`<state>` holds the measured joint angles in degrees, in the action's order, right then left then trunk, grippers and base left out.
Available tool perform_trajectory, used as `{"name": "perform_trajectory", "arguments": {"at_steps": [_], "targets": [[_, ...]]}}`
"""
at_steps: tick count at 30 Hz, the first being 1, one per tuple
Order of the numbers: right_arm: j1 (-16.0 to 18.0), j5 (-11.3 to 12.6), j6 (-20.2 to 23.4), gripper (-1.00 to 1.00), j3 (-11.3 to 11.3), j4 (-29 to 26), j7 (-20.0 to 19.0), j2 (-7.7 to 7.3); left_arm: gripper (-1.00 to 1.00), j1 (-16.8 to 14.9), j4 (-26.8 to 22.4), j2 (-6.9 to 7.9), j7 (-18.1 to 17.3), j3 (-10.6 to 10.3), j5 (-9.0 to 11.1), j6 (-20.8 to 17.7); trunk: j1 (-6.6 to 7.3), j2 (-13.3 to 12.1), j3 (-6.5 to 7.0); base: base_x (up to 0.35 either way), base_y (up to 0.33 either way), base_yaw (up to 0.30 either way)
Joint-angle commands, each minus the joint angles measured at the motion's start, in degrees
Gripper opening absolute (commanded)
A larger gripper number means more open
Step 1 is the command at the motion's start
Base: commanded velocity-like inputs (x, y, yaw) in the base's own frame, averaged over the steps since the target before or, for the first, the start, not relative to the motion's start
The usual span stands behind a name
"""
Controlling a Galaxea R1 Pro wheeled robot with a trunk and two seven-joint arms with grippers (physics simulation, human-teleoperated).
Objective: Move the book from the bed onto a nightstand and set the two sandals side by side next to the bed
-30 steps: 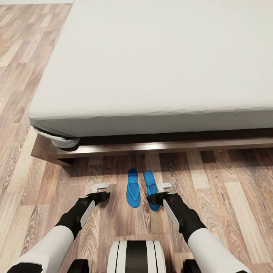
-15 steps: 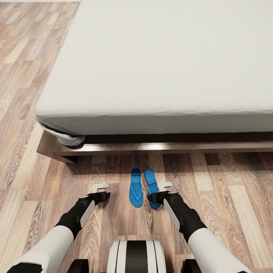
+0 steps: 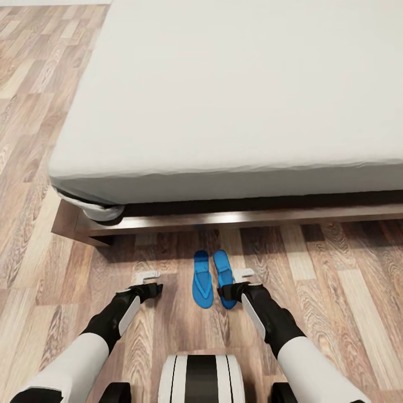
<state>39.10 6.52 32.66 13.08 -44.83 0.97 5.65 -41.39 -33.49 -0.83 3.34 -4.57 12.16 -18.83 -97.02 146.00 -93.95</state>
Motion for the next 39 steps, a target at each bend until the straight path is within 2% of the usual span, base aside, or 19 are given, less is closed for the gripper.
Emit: {"name": "perform_trajectory", "arguments": {"at_steps": [1, 8, 14, 17, 20, 28, 34, 39], "targets": [[0.01, 0.54, 0.27, -1.00, 0.02, -0.08, 0.18, -0.02, 1.00, -0.01, -0.08, 0.04, 0.35, -0.27, 0.58, -0.24, 0.00, 0.01, -0.03, 0.021, 0.077, -0.001], [0.01, 0.86, 0.21, -1.00, -0.08, -0.09, 0.18, -0.02, 1.00, -0.01, -0.08, 0.04, 0.35, -0.27, 0.58, -0.24, 0.00, 0.01, 0.05, 0.003, 0.012, -0.178], [0.01, 0.88, 0.34, -1.00, -0.02, 0.30, 0.39, -0.02, 1.00, 0.00, -0.08, -0.01, 0.39, -0.27, 0.58, -0.23, 0.00, 0.01, 0.06, 0.000, 0.000, -0.020], [0.04, 1.03, 0.30, -1.00, 0.10, 0.47, 2.99, 0.08, 1.00, 0.01, -0.08, -0.05, 0.37, -0.27, 0.58, -0.24, 0.00, 0.01, 0.06, 0.000, 0.000, 0.000], [0.06, 1.05, 0.15, -1.00, 0.25, 0.52, 5.86, 1.03, 1.00, -0.01, -0.08, -0.05, 0.36, -0.27, 0.58, -0.24, 0.00, 0.01, 0.06, 0.000, 0.000, 0.000], [0.44, 0.65, 0.12, -1.00, 0.40, 0.61, 6.50, 2.86, 1.00, 0.00, -0.08, -0.05, 0.35, -0.27, 0.58, -0.24, 0.00, 0.01, 0.06, 0.000, 0.000, 0.000], [0.54, 0.53, 0.04, -1.00, 0.41, 0.54, 6.51, 3.22, 1.00, 0.00, -0.08, -0.05, 0.35, -0.27, 0.58, -0.24, 0.00, 0.01, 0.06, 0.000, 0.000, 0.000], [0.54, 0.46, 0.03, -1.00, 0.37, 0.53, 6.51, 3.15, 1.00, 0.03, -0.08, -0.05, 0.35, -0.27, 0.58, -0.24, -0.12, 0.08, -1.04, 0.000, 0.000, 0.000]]}}
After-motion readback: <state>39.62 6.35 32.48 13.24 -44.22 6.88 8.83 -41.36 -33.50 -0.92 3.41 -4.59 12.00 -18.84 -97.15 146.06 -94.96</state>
